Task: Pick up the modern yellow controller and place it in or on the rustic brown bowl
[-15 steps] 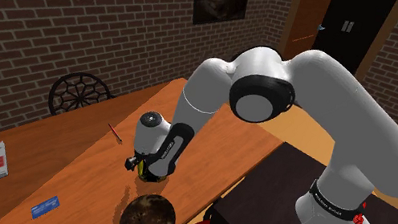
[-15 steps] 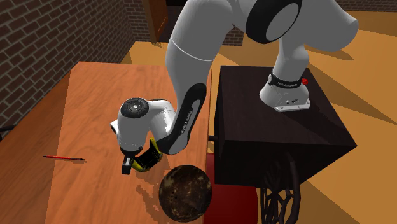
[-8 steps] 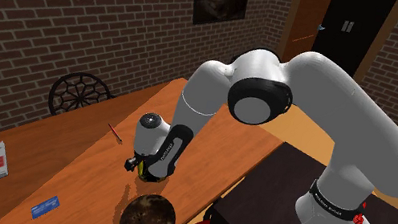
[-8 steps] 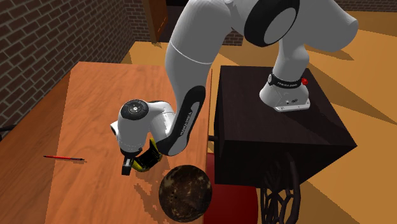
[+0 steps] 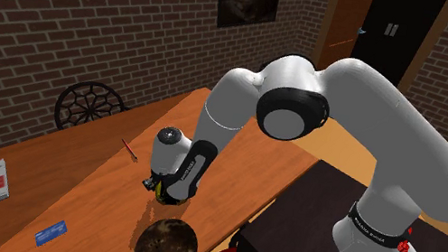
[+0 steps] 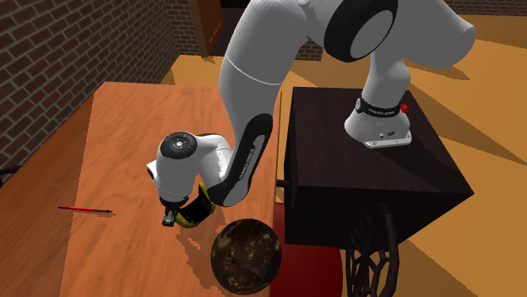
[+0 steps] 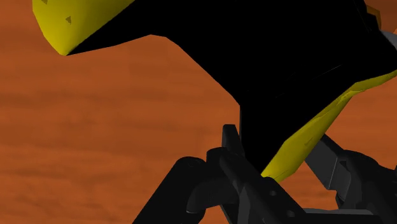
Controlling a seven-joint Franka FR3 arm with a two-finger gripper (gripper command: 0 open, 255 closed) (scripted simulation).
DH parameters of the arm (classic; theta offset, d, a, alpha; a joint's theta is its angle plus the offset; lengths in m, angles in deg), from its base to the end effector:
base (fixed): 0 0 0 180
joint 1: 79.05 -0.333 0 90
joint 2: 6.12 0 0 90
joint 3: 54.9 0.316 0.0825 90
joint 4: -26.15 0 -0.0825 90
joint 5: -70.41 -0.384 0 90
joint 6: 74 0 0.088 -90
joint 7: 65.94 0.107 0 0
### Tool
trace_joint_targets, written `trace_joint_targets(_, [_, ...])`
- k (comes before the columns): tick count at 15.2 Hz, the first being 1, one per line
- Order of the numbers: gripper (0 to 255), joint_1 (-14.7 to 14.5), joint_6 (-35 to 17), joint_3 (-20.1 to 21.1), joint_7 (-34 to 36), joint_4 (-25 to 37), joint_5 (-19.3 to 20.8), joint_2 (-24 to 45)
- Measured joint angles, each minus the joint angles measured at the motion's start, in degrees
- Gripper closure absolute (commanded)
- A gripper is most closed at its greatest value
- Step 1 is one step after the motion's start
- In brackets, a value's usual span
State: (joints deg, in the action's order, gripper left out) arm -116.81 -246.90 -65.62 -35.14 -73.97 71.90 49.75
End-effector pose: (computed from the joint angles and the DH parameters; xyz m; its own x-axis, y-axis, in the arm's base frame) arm 0.5807 0.3102 0.0564 0.9406 0.0596 0.3343 0.0659 -0.9978 -0.0077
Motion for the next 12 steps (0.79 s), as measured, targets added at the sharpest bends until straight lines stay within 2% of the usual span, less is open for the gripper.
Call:
trace_joint_targets(4, [255, 0.04, 0.11, 0.02, -0.07, -0.22, 0.03, -0.32])
trace_joint_targets(12, [255, -0.54, 2.41, -0.46, -0.41, -3.56, 0.31, -5.98])
